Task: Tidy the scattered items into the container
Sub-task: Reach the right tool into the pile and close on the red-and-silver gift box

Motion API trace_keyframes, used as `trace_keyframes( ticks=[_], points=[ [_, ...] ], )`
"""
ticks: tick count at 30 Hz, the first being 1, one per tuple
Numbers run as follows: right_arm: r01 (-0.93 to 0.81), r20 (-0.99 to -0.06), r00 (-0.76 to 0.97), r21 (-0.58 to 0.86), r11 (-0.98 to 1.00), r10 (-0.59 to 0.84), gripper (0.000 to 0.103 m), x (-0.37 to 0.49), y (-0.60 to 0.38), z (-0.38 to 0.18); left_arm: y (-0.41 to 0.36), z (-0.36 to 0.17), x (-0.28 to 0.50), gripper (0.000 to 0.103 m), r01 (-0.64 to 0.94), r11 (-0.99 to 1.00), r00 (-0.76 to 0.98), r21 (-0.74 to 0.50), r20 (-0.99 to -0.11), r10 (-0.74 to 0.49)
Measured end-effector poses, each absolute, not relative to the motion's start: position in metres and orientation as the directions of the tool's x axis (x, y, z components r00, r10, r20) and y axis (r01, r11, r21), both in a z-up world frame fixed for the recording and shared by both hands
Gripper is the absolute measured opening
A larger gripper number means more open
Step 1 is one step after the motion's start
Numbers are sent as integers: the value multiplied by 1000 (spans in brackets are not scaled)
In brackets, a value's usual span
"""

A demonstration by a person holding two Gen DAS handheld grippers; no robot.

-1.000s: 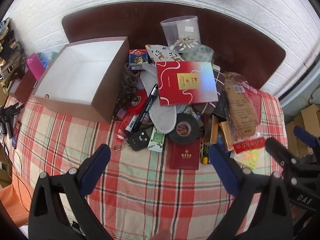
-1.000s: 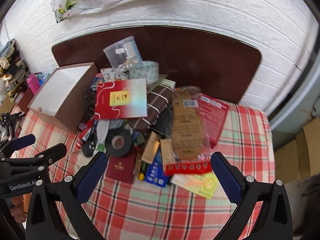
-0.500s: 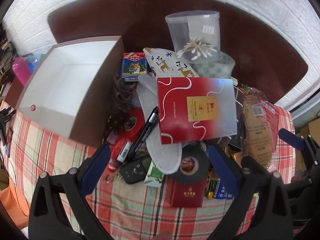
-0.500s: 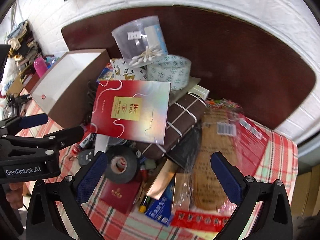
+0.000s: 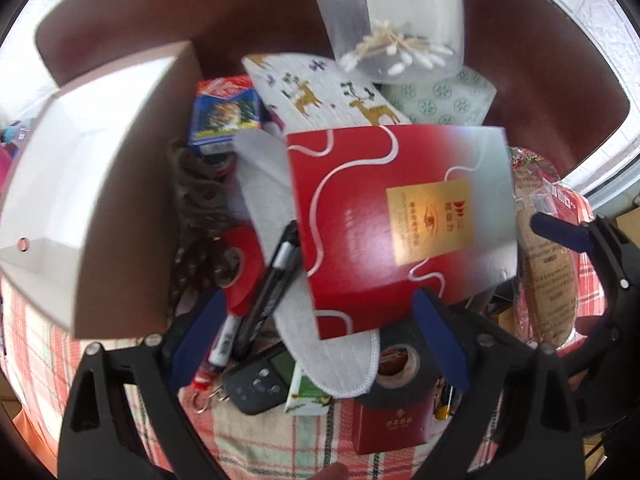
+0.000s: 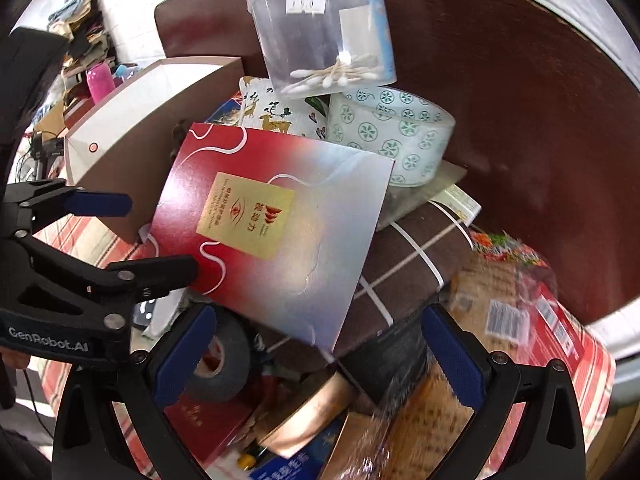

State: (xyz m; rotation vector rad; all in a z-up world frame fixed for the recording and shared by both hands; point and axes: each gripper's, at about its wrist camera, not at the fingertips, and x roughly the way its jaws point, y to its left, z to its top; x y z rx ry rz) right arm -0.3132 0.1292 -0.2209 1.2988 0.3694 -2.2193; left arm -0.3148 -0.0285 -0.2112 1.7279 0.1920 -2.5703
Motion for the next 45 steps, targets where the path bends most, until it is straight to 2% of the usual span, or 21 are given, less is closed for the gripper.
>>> trace_keyframes(
  ticks=[3,8,10,11,12,15,18,23,25,27,31,33,35,41,45],
  points=[
    [581,-857,-395,45,-813,-330,96,-318,129,-224,-28,-214,-323,90,91,-992,-388,-89,-920,47],
    [605,-838,-424,22,-796,-345,94,-322,119,-223,-31,-214,-327,90,126,-984,-382,-125,-921,68],
    [618,-837,-426,7,-786,-343,90,-323,116,-222,-34,-215,-325,84,128,-980,-383,-155,-919,96],
    [622,-837,-420,15,-783,-350,87,-322,116,-221,-36,-215,-325,73,122,-972,-382,-198,-914,139],
    [626,-835,-411,32,-779,-365,77,-322,118,-219,-38,-214,-325,54,114,-961,-379,-250,-905,191],
    [600,-832,-412,58,-798,-370,69,-323,124,-213,-42,-213,-325,49,127,-946,-376,-299,-897,234],
    [593,-839,-399,73,-802,-371,67,-325,128,-213,-44,-213,-325,46,127,-945,-382,-303,-894,235],
    [576,-847,-382,96,-812,-371,67,-332,128,-212,-52,-212,-330,50,147,-936,-407,-320,-882,238],
    [565,-845,-374,119,-816,-382,67,-336,128,-213,-55,-214,-332,56,152,-935,-411,-320,-881,235],
    [568,-843,-368,129,-813,-392,67,-340,127,-212,-59,-216,-333,65,167,-935,-414,-312,-883,221],
    [599,-837,-358,134,-790,-414,69,-343,126,-213,-61,-217,-336,63,174,-923,-426,-344,-871,244],
    [602,-835,-350,148,-785,-425,69,-346,127,-213,-54,-214,-340,56,129,-927,-429,-352,-863,268],
    [586,-832,-349,164,-793,-430,69,-348,131,-212,-48,-211,-344,56,89,-942,-431,-324,-865,257],
    [577,-839,-352,155,-802,-415,71,-349,133,-212,-50,-214,-352,60,50,-940,-414,-338,-863,289],
    [570,-837,-352,163,-805,-419,71,-349,136,-210,-58,-216,-361,60,27,-923,-385,-384,-856,345]
  ],
)
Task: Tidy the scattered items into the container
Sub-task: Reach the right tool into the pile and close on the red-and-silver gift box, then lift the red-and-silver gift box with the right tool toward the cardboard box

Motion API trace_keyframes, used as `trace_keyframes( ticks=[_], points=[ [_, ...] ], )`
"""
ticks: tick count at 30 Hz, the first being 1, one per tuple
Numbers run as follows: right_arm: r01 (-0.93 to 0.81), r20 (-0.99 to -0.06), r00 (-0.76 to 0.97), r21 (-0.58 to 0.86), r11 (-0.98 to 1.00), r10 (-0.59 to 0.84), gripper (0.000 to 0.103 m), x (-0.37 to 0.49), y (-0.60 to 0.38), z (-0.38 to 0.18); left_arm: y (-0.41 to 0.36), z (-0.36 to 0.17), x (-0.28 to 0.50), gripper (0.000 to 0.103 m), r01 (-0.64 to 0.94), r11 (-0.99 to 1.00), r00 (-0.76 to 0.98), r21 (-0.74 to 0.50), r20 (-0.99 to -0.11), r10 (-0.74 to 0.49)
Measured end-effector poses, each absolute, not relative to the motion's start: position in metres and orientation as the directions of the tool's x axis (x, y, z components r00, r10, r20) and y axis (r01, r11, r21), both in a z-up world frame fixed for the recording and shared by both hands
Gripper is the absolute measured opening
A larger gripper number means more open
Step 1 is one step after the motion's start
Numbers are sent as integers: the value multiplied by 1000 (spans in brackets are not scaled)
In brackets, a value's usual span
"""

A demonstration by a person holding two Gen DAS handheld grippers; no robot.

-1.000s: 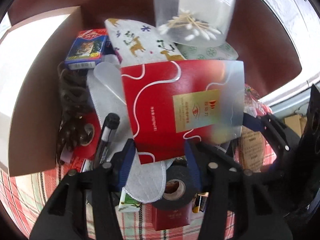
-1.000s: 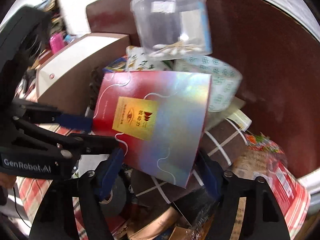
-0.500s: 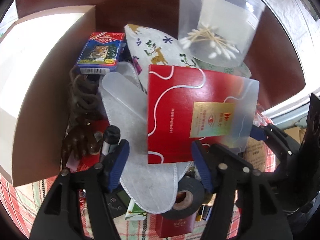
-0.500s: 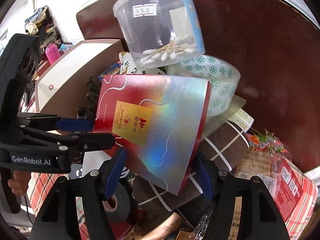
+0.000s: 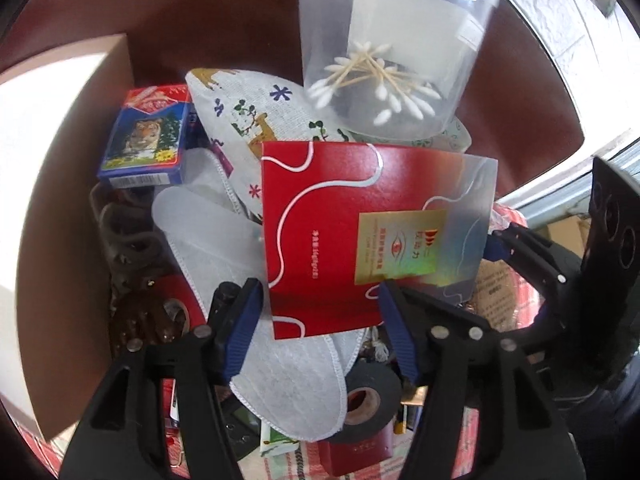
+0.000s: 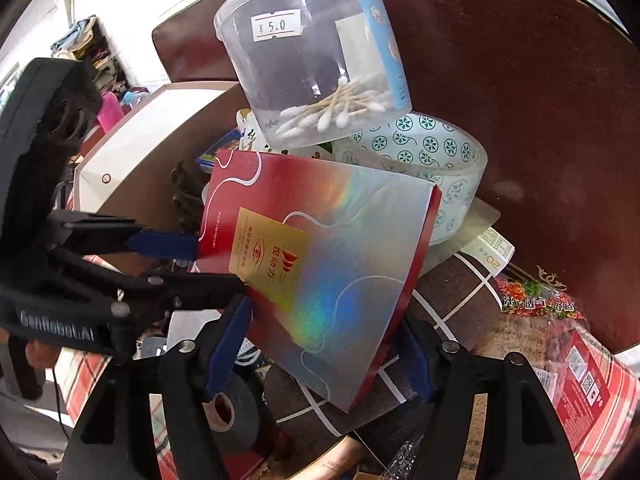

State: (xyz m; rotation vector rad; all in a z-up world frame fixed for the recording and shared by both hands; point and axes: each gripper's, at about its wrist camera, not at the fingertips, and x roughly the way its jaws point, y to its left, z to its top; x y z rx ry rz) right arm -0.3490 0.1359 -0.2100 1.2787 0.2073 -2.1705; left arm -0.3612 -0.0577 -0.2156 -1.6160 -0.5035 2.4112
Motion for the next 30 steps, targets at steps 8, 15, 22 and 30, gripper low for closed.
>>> trace_keyframes(
  ticks=[8,15,22,30],
  points=[
    [560,-822,-359,189,-807,-442,71,-353,141,-212,-53,-216,-366,63,-16,-920,-438,-392,-824,359],
    [546,-825,-374,174,-820,-424,66,-342,138,-205,-43,-210,-355,56,9,-917,-471,-398,-811,347],
    [547,-820,-404,138,-826,-405,66,-328,149,-189,-36,-205,-343,48,21,-909,-489,-416,-797,354],
    [529,-828,-393,152,-835,-400,60,-317,164,-196,-38,-209,-343,42,50,-892,-458,-449,-804,379]
  ],
)
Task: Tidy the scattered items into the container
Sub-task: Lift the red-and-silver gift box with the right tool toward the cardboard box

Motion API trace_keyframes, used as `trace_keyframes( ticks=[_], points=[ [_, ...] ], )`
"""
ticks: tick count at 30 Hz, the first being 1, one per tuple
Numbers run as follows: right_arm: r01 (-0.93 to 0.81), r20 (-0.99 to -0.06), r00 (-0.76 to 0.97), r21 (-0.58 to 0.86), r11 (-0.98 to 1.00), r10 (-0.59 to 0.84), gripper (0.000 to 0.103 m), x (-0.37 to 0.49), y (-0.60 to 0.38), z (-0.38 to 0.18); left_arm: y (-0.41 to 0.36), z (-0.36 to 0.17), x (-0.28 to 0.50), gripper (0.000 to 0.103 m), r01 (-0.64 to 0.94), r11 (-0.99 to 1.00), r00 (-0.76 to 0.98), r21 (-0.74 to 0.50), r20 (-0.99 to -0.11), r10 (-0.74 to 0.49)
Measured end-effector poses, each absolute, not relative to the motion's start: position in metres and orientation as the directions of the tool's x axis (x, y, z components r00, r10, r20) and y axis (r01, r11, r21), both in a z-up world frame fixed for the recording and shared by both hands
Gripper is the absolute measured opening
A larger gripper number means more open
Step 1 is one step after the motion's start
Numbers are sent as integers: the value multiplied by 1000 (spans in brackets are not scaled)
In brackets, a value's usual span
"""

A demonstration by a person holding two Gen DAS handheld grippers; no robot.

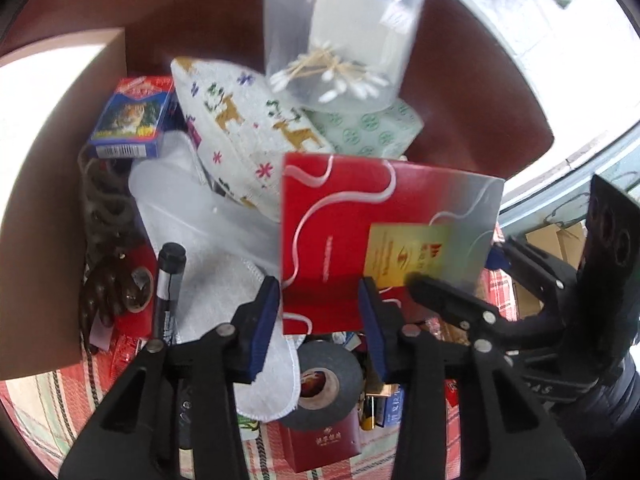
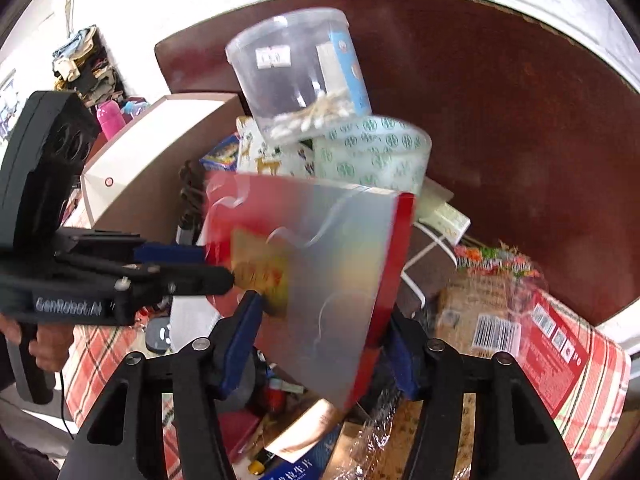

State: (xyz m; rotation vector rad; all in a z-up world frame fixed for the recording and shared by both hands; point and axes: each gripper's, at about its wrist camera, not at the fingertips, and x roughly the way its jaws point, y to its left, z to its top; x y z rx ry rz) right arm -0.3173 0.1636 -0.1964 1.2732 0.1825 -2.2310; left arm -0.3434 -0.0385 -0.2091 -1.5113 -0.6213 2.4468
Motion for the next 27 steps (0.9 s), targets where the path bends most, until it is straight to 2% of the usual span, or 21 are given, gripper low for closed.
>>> trace_keyframes(
  ticks=[2,4,10,12,15,17,27],
  points=[
    [518,-826,-381,182,-836,-415,60,-321,169,-199,-39,-210,-347,45,52,-892,-459,-449,-804,378],
    [530,-825,-378,179,-829,-420,60,-323,168,-200,-42,-211,-349,54,73,-901,-465,-427,-814,348],
    [539,-818,-366,202,-818,-444,62,-335,173,-207,-43,-212,-364,55,56,-881,-466,-470,-793,393],
    [531,-816,-372,204,-822,-443,63,-337,170,-208,-33,-212,-370,64,26,-899,-469,-437,-799,375],
    [520,-811,-376,215,-827,-448,64,-339,171,-209,-33,-210,-368,65,41,-887,-482,-460,-787,386],
    [507,-812,-380,217,-834,-443,64,-339,170,-210,-42,-227,-356,64,50,-886,-491,-461,-784,380],
    [495,-813,-385,217,-841,-437,66,-324,168,-200,-70,-200,-317,61,115,-864,-540,-491,-761,361]
  ],
)
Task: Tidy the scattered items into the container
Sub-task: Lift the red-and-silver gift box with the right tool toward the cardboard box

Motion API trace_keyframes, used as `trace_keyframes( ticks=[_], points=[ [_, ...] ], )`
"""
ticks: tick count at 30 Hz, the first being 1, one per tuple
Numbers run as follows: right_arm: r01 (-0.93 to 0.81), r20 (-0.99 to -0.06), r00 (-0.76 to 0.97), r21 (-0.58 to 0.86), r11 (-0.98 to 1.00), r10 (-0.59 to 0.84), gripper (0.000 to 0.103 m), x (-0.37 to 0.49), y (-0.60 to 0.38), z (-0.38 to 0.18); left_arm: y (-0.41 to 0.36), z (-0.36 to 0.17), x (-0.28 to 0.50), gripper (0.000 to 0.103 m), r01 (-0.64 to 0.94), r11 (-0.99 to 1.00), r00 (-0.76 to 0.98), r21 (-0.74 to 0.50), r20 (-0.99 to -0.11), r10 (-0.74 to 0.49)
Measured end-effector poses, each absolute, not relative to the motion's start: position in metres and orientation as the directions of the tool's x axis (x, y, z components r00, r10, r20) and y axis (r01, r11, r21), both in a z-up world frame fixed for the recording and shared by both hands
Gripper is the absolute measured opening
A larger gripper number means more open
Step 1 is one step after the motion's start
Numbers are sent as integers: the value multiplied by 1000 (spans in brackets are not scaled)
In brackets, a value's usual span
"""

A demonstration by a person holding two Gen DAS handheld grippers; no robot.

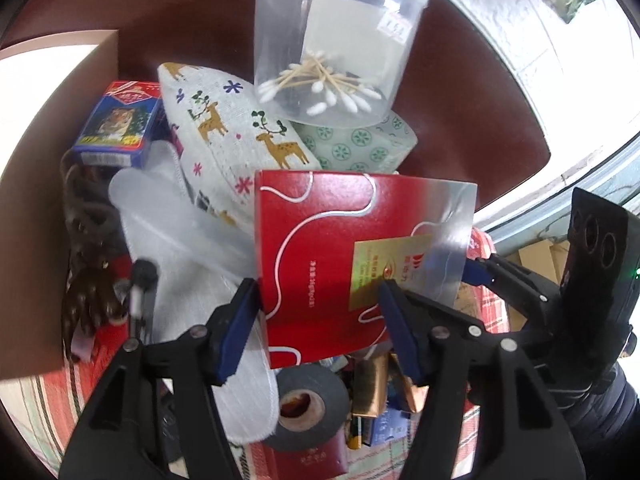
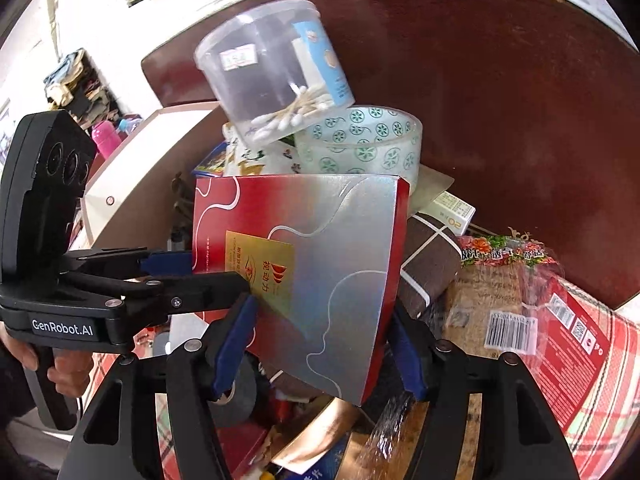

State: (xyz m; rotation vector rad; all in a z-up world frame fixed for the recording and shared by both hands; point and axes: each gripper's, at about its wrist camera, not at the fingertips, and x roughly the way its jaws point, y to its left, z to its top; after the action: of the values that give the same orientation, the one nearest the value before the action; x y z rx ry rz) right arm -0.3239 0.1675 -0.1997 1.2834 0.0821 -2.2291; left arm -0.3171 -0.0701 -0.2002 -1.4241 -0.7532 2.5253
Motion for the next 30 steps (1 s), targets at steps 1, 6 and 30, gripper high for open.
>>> trace_keyframes(
  ticks=[1,6,30],
  points=[
    [496,-810,-389,217,-841,-438,66,-321,168,-196,-73,-197,-312,61,124,-857,-549,-500,-754,361],
    [515,-790,-418,202,-833,-449,66,-302,165,-170,-76,-171,-287,60,125,-855,-592,-504,-729,344],
    [642,-637,-475,222,-734,-607,66,-190,64,-47,-106,-41,-134,60,259,-882,-755,-393,-652,69]
  ],
)
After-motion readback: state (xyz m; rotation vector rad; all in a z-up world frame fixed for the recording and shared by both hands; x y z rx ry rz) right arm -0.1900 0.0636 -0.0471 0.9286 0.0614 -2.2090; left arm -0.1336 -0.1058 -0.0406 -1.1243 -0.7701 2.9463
